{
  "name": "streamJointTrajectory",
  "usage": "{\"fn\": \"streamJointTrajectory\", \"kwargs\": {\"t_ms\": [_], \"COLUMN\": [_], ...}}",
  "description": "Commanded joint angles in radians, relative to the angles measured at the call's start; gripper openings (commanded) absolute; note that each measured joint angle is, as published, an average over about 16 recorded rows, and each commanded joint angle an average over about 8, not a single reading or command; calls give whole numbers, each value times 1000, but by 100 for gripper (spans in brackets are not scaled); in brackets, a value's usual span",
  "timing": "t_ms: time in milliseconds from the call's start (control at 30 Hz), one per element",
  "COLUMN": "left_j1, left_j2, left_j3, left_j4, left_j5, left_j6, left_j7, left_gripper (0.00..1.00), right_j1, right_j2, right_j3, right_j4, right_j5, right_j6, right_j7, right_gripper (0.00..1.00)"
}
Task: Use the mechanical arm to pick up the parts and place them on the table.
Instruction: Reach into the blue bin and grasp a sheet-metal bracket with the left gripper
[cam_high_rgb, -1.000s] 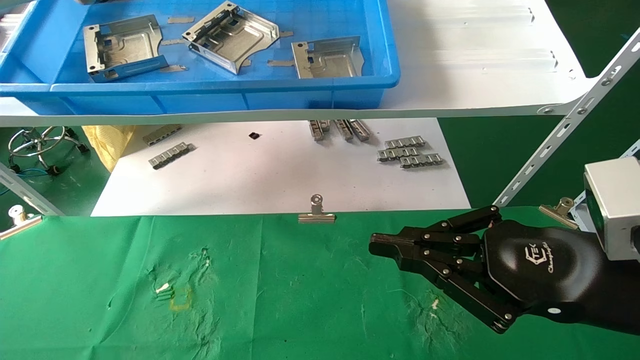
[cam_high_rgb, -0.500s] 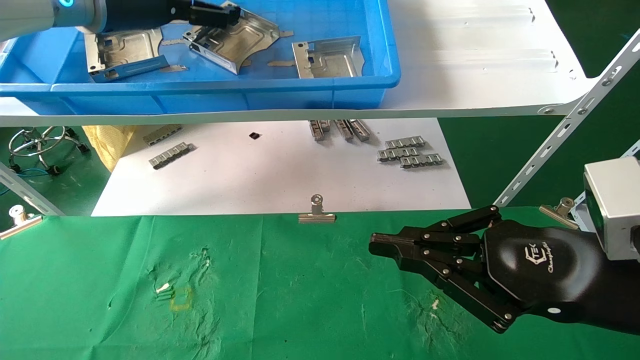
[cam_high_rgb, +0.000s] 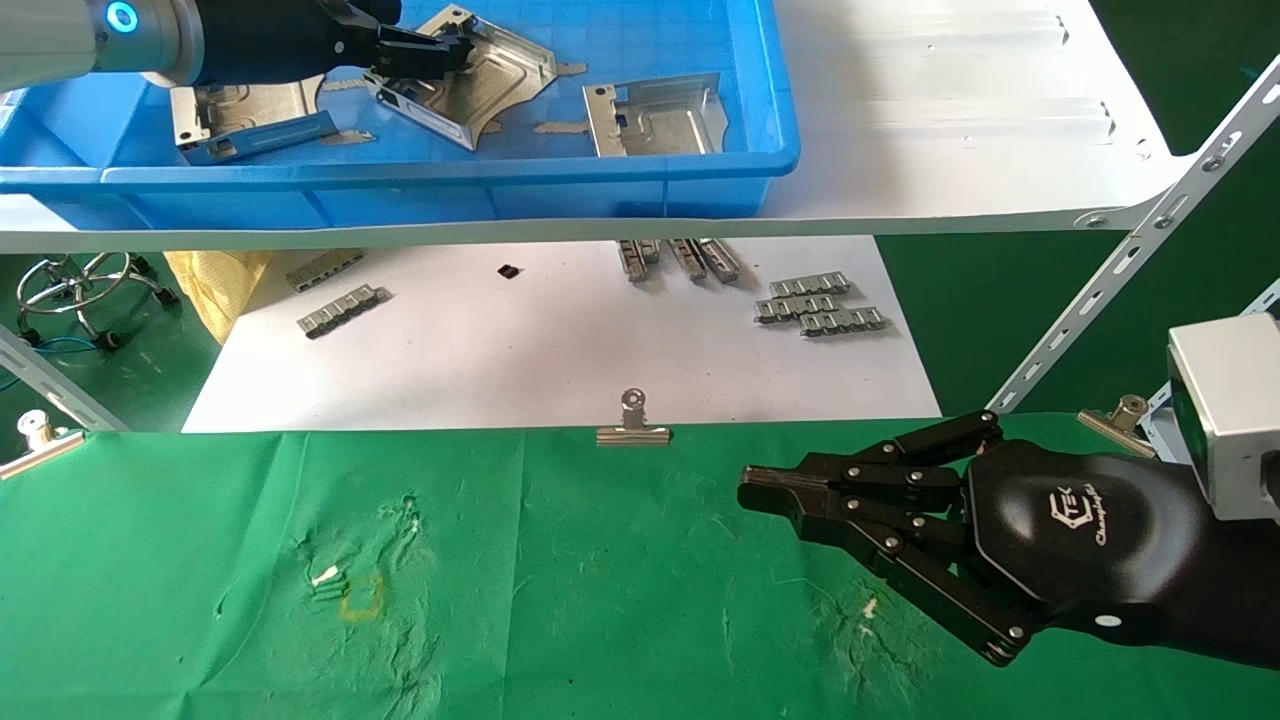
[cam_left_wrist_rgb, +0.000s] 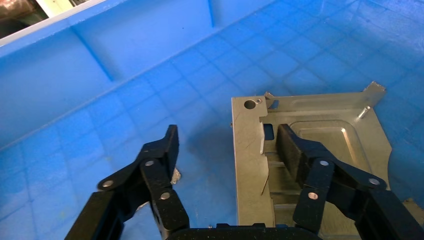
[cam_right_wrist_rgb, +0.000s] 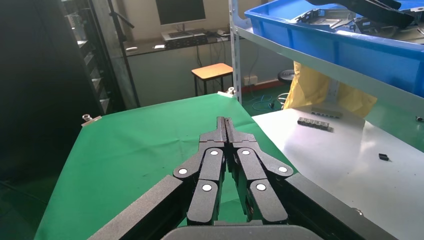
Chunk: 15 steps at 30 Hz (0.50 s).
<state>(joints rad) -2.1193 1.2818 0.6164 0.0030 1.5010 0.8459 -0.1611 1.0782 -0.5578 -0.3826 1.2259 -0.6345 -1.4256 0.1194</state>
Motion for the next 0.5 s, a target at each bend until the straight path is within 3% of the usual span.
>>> {"fn": "streamJointTrajectory", "kwargs": {"t_ms": [33,100,333,367,500], "left_j1": [0,1,3,3,2], "left_j2": [-1,-2,-5,-6,-10], "left_j3": [0,0,-2,-2,-3], "left_j4": [0,0,-1,-1,-2], "left_j5": [1,0,-2,-2,-4], "left_j6": [2,4,3,2,4], "left_j7": [-1,-1,-3,-3,-3], "left_gripper": [0,0,0,0,0], "right_j1": [0,0,0,0,0], "right_j2": [0,0,0,0,0], "right_j3": [0,0,0,0,0], "right_j4": [0,0,0,0,0], "right_j5": [0,0,0,0,0], "right_j6": [0,0,0,0,0], "right_j7": [0,0,0,0,0], "right_gripper": [0,10,92,99,100]}}
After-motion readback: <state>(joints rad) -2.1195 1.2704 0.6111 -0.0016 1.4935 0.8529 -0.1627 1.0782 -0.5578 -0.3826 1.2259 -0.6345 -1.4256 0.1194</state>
